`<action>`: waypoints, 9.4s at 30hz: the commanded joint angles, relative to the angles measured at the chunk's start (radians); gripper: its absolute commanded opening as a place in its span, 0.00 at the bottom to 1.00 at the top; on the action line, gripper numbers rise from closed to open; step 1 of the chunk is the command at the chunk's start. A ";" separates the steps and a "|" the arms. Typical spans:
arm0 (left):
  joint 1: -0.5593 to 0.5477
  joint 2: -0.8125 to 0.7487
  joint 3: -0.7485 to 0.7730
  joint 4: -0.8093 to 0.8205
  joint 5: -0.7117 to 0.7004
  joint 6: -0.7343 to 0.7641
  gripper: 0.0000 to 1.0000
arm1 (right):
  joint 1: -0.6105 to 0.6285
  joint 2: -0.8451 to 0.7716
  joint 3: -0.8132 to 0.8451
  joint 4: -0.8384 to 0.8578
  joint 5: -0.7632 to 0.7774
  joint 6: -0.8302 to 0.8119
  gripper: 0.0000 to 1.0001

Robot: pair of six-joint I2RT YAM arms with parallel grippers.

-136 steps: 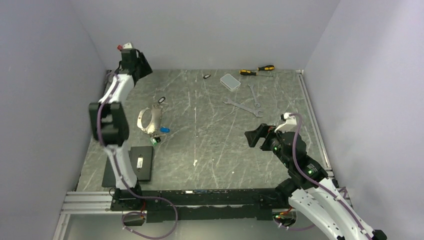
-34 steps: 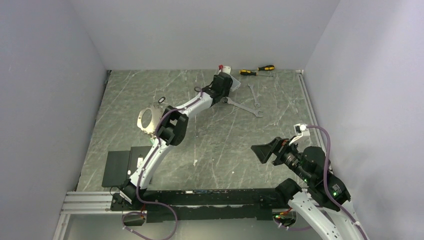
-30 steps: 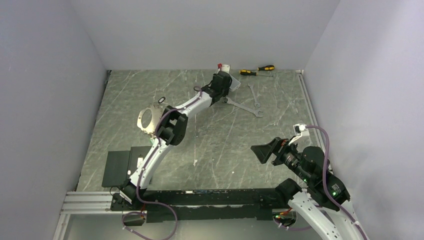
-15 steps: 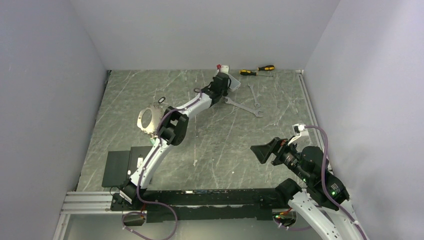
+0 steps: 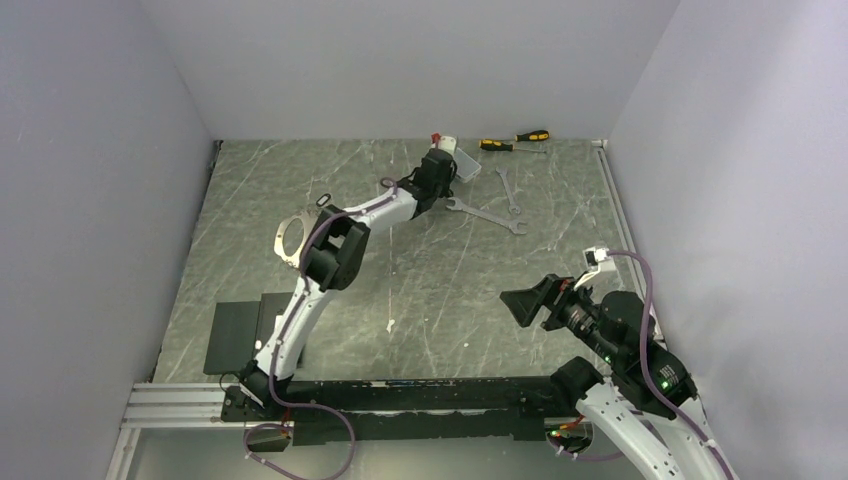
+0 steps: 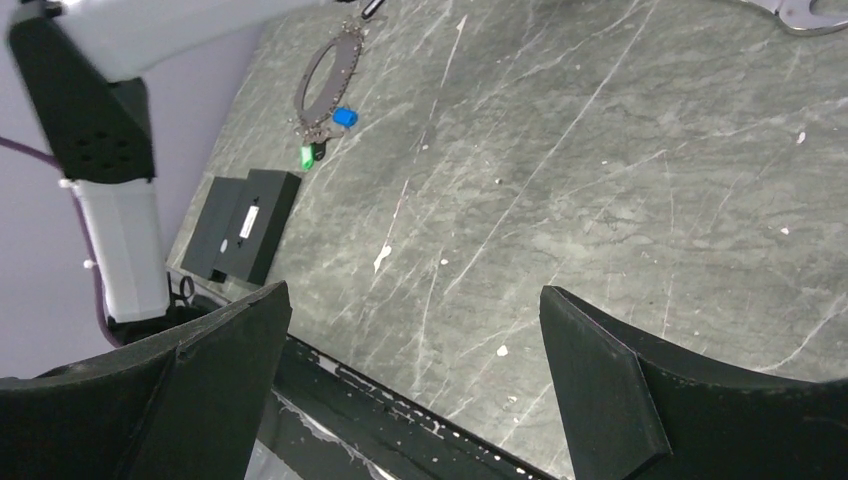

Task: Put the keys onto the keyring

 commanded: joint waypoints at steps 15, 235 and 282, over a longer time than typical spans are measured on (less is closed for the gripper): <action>-0.214 -0.896 -0.945 -0.140 0.115 -0.159 0.00 | 0.003 0.095 0.086 0.079 -0.017 -0.047 1.00; -0.258 -1.583 -1.103 -0.903 -0.404 -0.153 0.94 | 0.097 1.275 0.044 0.749 0.077 -0.560 0.48; -0.253 -1.599 -1.111 -0.887 -0.371 -0.133 0.93 | 0.165 1.254 0.103 0.676 0.050 -0.622 0.00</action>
